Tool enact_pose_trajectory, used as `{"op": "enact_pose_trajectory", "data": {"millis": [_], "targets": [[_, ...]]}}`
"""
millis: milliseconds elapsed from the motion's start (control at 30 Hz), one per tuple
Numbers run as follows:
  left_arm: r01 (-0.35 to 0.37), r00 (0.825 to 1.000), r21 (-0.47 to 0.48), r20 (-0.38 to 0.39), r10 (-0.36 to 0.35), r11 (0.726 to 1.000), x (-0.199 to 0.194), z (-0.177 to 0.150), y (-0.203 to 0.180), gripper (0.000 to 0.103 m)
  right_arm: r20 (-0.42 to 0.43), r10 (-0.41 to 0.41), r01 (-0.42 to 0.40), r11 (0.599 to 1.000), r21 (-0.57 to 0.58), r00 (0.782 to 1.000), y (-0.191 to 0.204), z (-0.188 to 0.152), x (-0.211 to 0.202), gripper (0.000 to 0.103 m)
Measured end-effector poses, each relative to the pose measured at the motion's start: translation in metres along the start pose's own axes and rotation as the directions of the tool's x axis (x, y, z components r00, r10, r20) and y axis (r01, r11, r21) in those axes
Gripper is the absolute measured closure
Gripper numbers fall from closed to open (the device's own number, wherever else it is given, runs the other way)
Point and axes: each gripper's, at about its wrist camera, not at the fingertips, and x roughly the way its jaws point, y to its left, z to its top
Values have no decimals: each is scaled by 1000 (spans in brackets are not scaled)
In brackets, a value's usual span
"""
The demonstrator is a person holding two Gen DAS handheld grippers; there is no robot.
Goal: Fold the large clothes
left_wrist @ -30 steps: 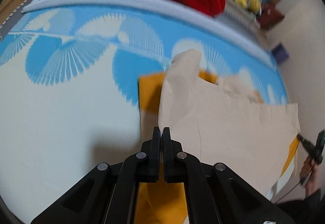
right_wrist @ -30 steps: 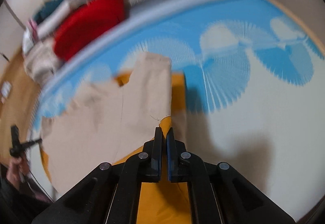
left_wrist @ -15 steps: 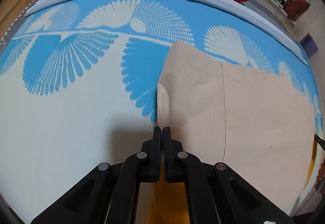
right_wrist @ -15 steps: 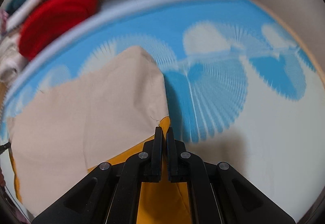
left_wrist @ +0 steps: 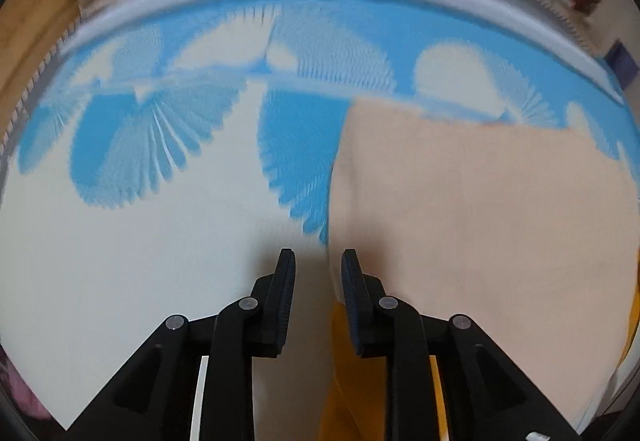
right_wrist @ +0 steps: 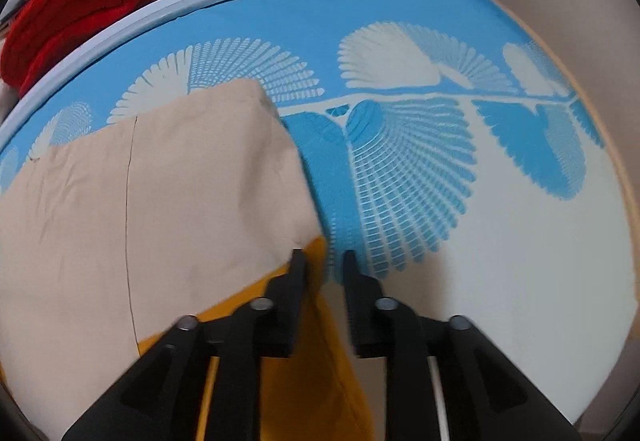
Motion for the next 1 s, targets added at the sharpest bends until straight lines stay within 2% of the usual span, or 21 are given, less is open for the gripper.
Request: {"op": "enact_pose_trajectory", "data": {"millis": [67,133,167,200,233,267,300,333,367,400,433,500,533,600,667,767,800,867,933,967,1000], "targets": [[91,995,45,32,-93,995,-17,-4,-12,82,60,4,-3,1000,-12,998,-5,0,-21,76],[216,976,110,0,-218,970,-23,-10,-30,82,116,35,-32,999,-28,993,-8,-2,-40,76],[290,957,152,-46,-286,945,-21,-17,-42,81,136,84,-77,995,-59,987,-7,-5,-51,76],[335,942,194,-98,-321,922,-16,-24,-53,79,136,123,-112,990,-87,983,-5,-7,-55,76],[352,934,238,-151,-324,905,-9,-33,-64,75,106,208,-192,971,-145,972,1,-14,-58,76],[346,934,286,-198,-298,894,1,-43,-73,72,59,272,-256,948,-190,961,7,-21,-57,76],[305,943,344,-242,-229,888,15,-56,-79,72,-12,325,-318,915,-249,946,16,-33,-53,76],[263,950,383,-264,-168,885,24,-66,-81,72,-85,318,-328,884,-333,944,26,-49,-46,76],[219,953,432,-286,-97,875,33,-78,-80,72,-126,267,-295,865,-406,955,34,-63,-39,76],[211,955,451,-285,-84,867,33,-84,-79,72,-175,165,-232,834,-500,971,39,-85,-26,77],[204,957,459,-279,-77,865,29,-85,-78,72,-194,122,-208,821,-531,973,38,-96,-19,77],[198,956,453,-285,-69,869,21,-92,-71,72,-189,129,-211,825,-524,974,28,-103,-23,76],[199,953,464,-296,-61,863,20,-98,-69,72,-198,138,-220,842,-492,970,19,-102,-25,76],[194,951,512,-308,-32,837,18,-116,-67,72,-214,146,-231,860,-455,966,6,-106,-27,77],[175,954,551,-299,-3,816,15,-135,-61,72,-237,130,-230,854,-466,963,-3,-116,-26,77],[155,957,507,-290,-1,848,11,-144,-46,72,-286,28,-175,846,-503,958,-14,-137,-15,76],[131,959,497,-283,18,858,9,-147,-41,72,-293,8,-162,847,-507,956,-17,-142,-13,77],[63,958,504,-272,90,861,7,-156,-38,69,-274,-13,-135,845,-517,962,-21,-146,-19,76],[-36,955,546,-229,190,837,0,-164,-42,69,-252,-82,-65,850,-523,964,-24,-147,-23,76],[-110,952,559,-178,248,822,-9,-165,-47,70,-226,-132,-8,847,-532,965,-25,-147,-27,76],[-168,955,540,-118,272,825,-22,-164,-52,70,-195,-162,33,844,-535,967,-24,-146,-33,76]]}}
